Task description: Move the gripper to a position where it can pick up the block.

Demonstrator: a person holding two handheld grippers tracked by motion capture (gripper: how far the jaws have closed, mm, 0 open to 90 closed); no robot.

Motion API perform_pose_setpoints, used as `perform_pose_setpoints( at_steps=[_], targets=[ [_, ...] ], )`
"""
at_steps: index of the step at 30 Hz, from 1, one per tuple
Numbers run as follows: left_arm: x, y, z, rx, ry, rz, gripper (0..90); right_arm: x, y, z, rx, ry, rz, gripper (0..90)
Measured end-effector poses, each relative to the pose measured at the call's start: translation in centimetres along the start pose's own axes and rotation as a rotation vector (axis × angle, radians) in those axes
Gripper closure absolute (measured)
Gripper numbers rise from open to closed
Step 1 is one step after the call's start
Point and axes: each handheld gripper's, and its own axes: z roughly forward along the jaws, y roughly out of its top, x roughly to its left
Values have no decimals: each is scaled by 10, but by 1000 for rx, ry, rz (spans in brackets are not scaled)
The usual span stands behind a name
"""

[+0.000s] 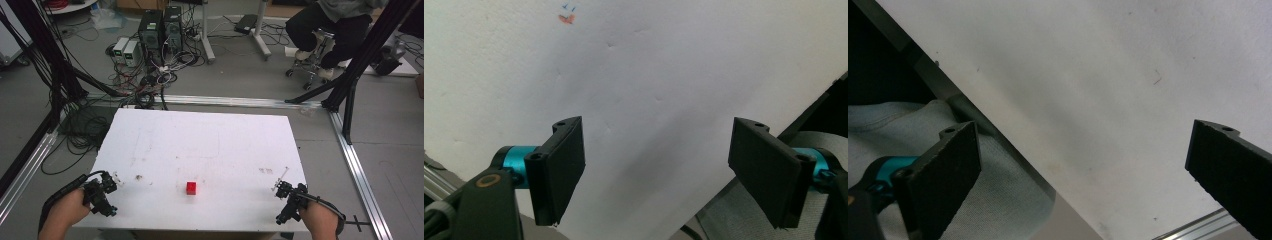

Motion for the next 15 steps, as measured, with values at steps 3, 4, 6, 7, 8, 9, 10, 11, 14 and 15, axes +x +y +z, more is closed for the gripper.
perform_pose_setpoints(
  at_steps=[3, 4, 6, 7, 8, 9, 10, 11, 14, 15],
  targets=[
    [-1, 1, -1, -1, -2, 10, 229, 0, 0, -1, -2, 1, 5, 7],
    [-1, 1, -1, -1, -2, 10, 230, 0, 0, -1, -4, 1, -1, 7],
    [-2, 7, -4, 3, 8, 25, 230, 0, 0, -2, -9, 0, -1, 7],
    [-2, 7, -4, 3, 8, 25, 230, 0, 0, -2, -9, 0, -1, 7],
    [-2, 9, -6, -5, 9, 29, 230, 0, 0, -3, -12, 5, -2, 7],
    [-3, 12, -7, -2, 5, 43, 229, -1, -1, -3, -10, 5, -3, 7],
    [-4, 19, -9, -2, 3, 69, 231, 0, -1, -3, -16, 5, 4, 7],
    [-5, 23, -10, -5, 0, 79, 230, -1, -1, -3, -16, 2, 1, 7],
    [-7, 32, -14, -2, -3, 115, 230, 0, -1, -4, -19, 7, 5, 7],
    [-8, 41, -17, -10, -10, 146, 230, 0, -1, -4, -20, 6, 6, 7]
  ],
)
